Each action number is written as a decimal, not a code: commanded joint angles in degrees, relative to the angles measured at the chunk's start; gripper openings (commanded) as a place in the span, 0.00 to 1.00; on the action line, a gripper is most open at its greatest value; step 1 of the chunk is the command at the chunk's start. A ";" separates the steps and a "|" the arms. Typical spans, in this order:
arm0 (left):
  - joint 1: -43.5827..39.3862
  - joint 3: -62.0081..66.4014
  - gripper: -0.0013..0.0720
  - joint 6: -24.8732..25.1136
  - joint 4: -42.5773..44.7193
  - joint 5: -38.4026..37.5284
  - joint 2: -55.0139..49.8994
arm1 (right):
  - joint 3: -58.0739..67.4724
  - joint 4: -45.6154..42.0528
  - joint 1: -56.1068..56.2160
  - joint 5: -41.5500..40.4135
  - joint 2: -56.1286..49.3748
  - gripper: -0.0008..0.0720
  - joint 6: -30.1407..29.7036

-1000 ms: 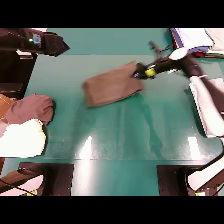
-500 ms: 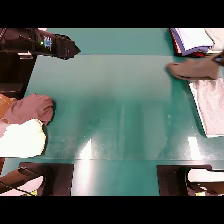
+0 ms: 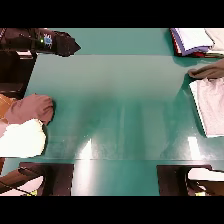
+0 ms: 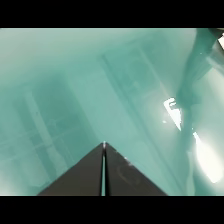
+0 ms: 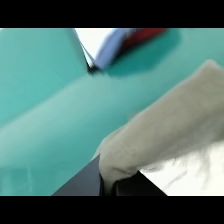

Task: Fold the shirts.

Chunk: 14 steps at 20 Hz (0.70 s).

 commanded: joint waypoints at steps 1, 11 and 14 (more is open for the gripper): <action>0.00 -0.02 0.06 0.00 0.00 -0.22 -0.04 | 8.20 -0.24 -0.98 4.55 0.09 0.03 0.72; 0.00 -0.02 0.06 0.33 0.04 -1.42 -0.04 | -7.48 -2.43 -9.70 14.60 11.15 0.03 1.66; 0.00 -0.02 0.06 0.66 0.04 -1.42 -0.04 | -17.03 -10.84 -12.26 17.16 15.93 0.03 1.62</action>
